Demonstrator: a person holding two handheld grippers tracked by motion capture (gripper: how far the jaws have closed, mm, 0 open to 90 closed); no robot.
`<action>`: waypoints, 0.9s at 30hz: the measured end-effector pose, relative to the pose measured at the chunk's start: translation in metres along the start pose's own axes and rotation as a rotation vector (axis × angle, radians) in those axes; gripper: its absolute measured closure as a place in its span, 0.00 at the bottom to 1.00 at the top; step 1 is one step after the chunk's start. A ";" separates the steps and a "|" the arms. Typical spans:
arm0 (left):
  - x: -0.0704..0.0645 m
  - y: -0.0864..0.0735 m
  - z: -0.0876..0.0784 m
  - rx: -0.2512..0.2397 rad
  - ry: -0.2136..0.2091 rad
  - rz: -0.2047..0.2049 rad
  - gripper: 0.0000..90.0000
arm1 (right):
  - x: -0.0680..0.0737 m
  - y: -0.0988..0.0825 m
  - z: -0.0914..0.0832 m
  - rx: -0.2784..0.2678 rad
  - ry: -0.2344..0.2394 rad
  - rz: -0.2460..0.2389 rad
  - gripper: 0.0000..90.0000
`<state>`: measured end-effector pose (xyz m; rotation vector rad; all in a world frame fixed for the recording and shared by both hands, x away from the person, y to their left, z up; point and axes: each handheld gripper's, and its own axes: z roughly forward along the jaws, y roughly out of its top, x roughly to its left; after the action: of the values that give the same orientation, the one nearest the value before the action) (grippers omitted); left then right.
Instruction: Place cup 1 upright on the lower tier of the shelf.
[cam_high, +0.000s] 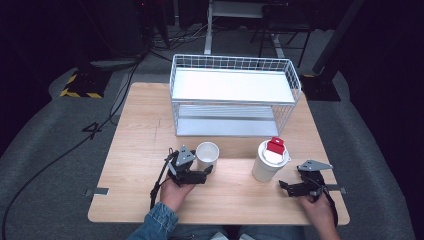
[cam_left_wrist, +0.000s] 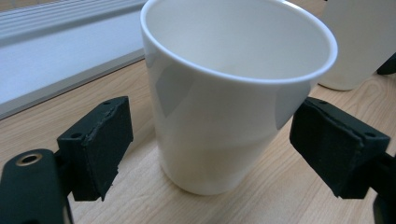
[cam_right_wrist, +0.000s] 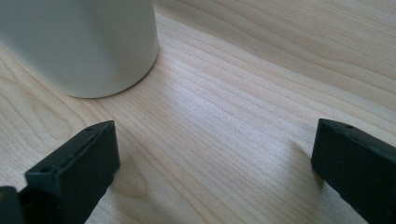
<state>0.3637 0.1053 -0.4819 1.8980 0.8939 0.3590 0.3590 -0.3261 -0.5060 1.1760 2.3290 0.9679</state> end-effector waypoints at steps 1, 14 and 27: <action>0.000 0.000 0.002 -0.022 -0.005 -0.007 0.16 | 0.000 0.000 0.000 0.000 -0.002 0.001 0.01; -0.002 -0.001 0.014 -0.090 0.000 0.001 0.16 | 0.000 0.000 0.000 0.000 -0.003 0.002 0.01; -0.002 -0.003 0.024 -0.025 0.021 0.003 0.22 | 0.000 0.000 0.000 0.001 -0.005 0.003 0.01</action>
<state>0.3749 0.0889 -0.4956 1.8754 0.8971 0.3909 0.3589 -0.3259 -0.5059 1.1817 2.3242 0.9644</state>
